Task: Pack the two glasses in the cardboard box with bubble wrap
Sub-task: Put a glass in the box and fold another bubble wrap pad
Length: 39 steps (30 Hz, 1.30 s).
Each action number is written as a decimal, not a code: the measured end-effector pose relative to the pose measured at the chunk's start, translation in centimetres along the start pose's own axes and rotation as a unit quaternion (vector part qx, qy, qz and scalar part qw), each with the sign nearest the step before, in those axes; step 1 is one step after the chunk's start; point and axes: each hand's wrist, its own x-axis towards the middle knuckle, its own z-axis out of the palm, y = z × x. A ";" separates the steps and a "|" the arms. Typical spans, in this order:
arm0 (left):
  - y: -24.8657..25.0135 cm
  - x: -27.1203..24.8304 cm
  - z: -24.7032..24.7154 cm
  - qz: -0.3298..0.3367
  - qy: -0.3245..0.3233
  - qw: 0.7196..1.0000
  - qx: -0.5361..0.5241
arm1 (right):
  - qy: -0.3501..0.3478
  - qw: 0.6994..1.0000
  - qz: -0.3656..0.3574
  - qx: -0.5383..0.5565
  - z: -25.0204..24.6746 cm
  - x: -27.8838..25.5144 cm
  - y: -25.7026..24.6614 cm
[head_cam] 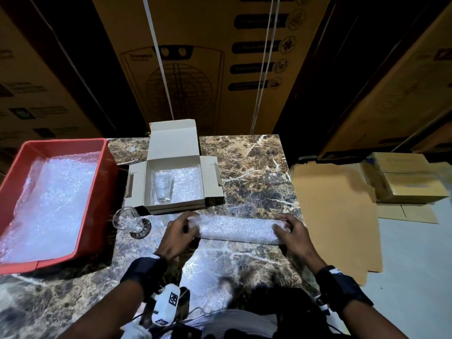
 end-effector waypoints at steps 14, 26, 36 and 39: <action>-0.3 1.3 0.7 -0.032 0.049 0.998 0.015 | 0.067 0.973 -0.061 -0.213 1.0 1.7 0.9; 3.8 0.3 4.6 0.192 -0.009 0.930 0.312 | 0.010 0.874 -0.213 -0.438 6.0 0.7 -1.0; 0.1 -0.4 7.6 0.172 -0.150 0.883 0.411 | -0.113 0.816 -0.232 -0.517 8.7 -0.7 3.3; -1.2 -0.5 6.4 0.178 -0.139 0.875 0.429 | -0.114 0.812 -0.211 -0.532 7.8 -1.0 3.6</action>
